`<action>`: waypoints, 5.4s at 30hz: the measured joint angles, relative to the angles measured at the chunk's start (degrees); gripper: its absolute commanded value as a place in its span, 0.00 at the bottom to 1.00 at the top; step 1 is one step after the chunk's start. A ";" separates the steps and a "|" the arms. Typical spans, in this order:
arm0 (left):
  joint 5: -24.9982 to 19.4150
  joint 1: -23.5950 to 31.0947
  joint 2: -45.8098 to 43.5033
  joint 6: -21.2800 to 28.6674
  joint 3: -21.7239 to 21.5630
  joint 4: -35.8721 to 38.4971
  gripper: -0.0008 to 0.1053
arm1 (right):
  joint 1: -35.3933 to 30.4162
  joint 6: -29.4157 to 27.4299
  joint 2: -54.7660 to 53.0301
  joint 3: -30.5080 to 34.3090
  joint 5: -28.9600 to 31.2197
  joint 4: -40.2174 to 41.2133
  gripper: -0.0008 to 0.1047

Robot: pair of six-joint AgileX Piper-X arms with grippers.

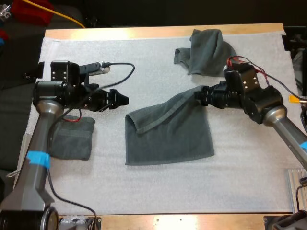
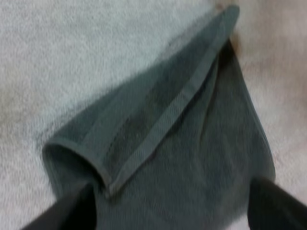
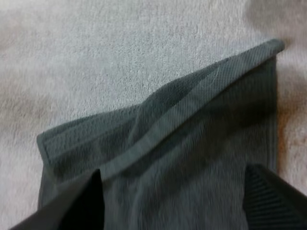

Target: Pick towel from pile, fold and stack

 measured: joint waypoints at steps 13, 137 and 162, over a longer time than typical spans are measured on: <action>-6.57 0.00 -15.16 1.35 0.00 7.31 0.61 | 0.00 -4.85 -6.12 0.00 -2.13 9.32 0.32; -23.55 -11.88 -26.68 1.47 0.00 17.91 0.61 | 15.81 3.09 34.57 -10.84 6.66 -22.79 0.01; -23.55 -11.88 -26.68 1.47 0.00 19.18 0.61 | 15.83 1.90 32.67 -18.02 10.52 -28.36 0.57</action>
